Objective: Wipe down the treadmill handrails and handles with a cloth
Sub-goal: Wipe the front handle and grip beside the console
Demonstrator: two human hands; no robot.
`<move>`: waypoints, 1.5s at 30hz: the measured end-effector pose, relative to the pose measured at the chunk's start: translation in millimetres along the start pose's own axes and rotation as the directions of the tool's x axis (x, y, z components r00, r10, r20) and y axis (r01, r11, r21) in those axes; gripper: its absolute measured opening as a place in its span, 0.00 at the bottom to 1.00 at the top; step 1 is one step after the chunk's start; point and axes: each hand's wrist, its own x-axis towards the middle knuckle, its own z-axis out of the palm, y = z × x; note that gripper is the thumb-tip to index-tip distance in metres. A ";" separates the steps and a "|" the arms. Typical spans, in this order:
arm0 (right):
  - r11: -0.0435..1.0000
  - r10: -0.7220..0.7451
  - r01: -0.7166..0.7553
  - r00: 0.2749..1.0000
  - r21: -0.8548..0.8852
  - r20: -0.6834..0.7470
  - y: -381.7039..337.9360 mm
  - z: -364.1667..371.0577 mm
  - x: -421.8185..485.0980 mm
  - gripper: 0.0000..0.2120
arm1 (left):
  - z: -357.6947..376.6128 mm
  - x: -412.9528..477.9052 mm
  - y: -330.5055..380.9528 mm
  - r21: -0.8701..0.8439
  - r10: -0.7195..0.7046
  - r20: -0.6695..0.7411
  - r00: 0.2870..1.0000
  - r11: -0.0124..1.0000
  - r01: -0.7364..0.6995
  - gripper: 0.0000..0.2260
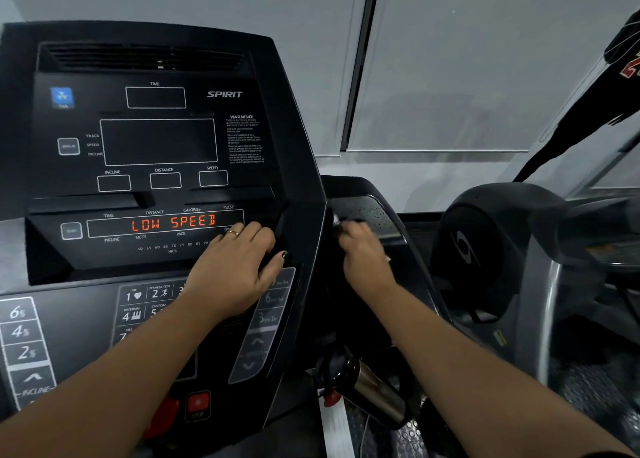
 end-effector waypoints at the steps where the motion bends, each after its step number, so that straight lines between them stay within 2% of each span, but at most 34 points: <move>1: 0.999 0.034 -0.034 0.997 0.001 -0.067 7.0 -3.1 7.3 0.16 | -0.1 0.0 0.3 -0.002 0.000 0.001 1.000 1.000 0.000 0.14; 4: 0.982 0.189 -0.188 0.957 0.028 -0.221 28.5 -12.0 24.6 0.15 | -0.3 -0.1 0.5 -0.001 -0.002 0.000 1.000 1.000 0.002 0.14; 7: 0.919 0.383 -0.394 0.886 0.011 -0.260 39.7 -12.6 19.2 0.11 | 0.4 -0.1 0.1 0.004 -0.002 0.003 1.000 1.000 0.002 0.15; 9: 0.856 0.504 -0.515 0.810 0.047 -0.301 41.4 -9.7 2.5 0.11 | 1.1 -0.3 -0.5 0.004 -0.001 -0.003 1.000 1.000 0.001 0.15; 12: 0.770 0.621 -0.617 0.668 0.161 -0.411 37.5 -8.7 -18.0 0.13 | 2.1 -0.7 -0.5 -0.003 -0.003 -0.005 1.000 1.000 0.003 0.16; 14: 0.686 0.703 -0.715 0.602 0.136 -0.380 34.0 -8.7 -13.6 0.13 | 1.4 0.2 0.6 -0.002 0.001 0.002 1.000 1.000 -0.001 0.16; 17: 0.649 0.742 -0.759 0.619 0.046 -0.258 24.9 -1.3 8.5 0.14 | 0.9 1.1 0.7 0.001 -0.002 0.011 1.000 1.000 0.002 0.16; 19: 0.673 0.730 -0.736 0.645 0.074 -0.224 14.0 5.0 23.3 0.16 | 0.4 1.2 0.4 -0.008 -0.002 0.014 1.000 1.000 0.002 0.16; 21: 0.710 0.699 -0.692 0.669 0.131 -0.254 7.0 10.2 33.3 0.17 | -0.3 1.5 -0.5 -0.012 0.004 0.022 1.000 1.000 -0.003 0.16; 23: 0.790 0.610 -0.593 0.736 0.154 -0.294 3.7 14.0 34.5 0.16 | -1.2 2.2 -1.2 -0.019 0.004 0.024 1.000 1.000 -0.003 0.15; 24: 0.839 0.544 -0.519 0.793 0.161 -0.274 1.2 14.9 32.4 0.16 | -1.4 2.5 -1.2 -0.025 0.002 0.023 1.000 1.000 -0.001 0.15; 26: 0.916 0.383 -0.355 0.912 0.187 -0.145 -10.0 16.9 22.8 0.19 | -1.6 1.8 -1.5 -0.037 -0.007 0.018 1.000 0.999 0.007 0.15; 28: 0.927 0.285 -0.286 0.958 0.243 0.040 -24.2 14.3 9.5 0.19 | -1.5 0.8 -2.2 -0.039 -0.007 0.011 1.000 0.999 0.008 0.15; 31: 0.919 0.172 -0.246 0.953 0.307 0.247 -20.3 -1.0 -1.5 0.23 | -0.7 -0.6 -2.0 -0.044 -0.005 -0.004 1.000 0.999 0.005 0.14; 32: 0.928 0.129 -0.209 0.957 0.308 0.261 -13.4 -7.9 -1.4 0.22 | -0.5 -0.6 -1.9 -0.047 -0.006 -0.007 1.000 0.999 0.006 0.14; 33: 0.954 0.093 -0.155 0.967 0.256 0.238 -5.2 -14.4 0.2 0.19 | -0.1 -0.3 -2.1 -0.049 -0.008 -0.010 1.000 0.999 0.007 0.13; 35: 1.000 0.011 -0.008 0.980 -0.016 0.199 15.4 -24.1 2.2 0.14 | 0.3 0.1 -2.6 -0.053 -0.010 -0.016 1.000 0.999 0.009 0.13; 36: 0.988 -0.015 0.052 0.971 -0.148 0.240 25.5 -27.0 0.4 0.12 | 0.3 -0.2 -2.7 -0.054 -0.009 -0.022 1.000 0.999 0.008 0.12; 38: 0.932 -0.052 0.174 0.932 -0.318 0.357 36.7 -33.6 -8.3 0.09 | 0.0 -1.3 -2.2 -0.060 -0.012 -0.036 0.999 0.998 0.010 0.12; 40: 0.885 -0.081 0.274 0.887 -0.376 0.454 36.4 -42.9 -17.4 0.07 | -0.6 -2.0 -1.3 -0.063 -0.017 -0.046 0.999 0.998 0.014 0.13; 42: 0.854 -0.086 0.344 0.833 -0.391 0.546 25.2 -51.3 -26.2 0.10 | -1.0 -2.9 -1.4 -0.061 -0.023 -0.046 0.999 0.998 0.020 0.14; 43: 0.857 -0.057 0.348 0.798 -0.381 0.600 17.0 -54.8 -31.0 0.12 | -1.0 -3.3 -2.0 -0.058 -0.027 -0.047 0.999 0.998 0.025 0.14; 45: 0.896 0.052 0.262 0.739 -0.358 0.672 -0.1 -62.3 -41.4 0.15 | -1.2 -4.2 -2.3 -0.060 -0.039 -0.055 0.998 0.998 0.036 0.15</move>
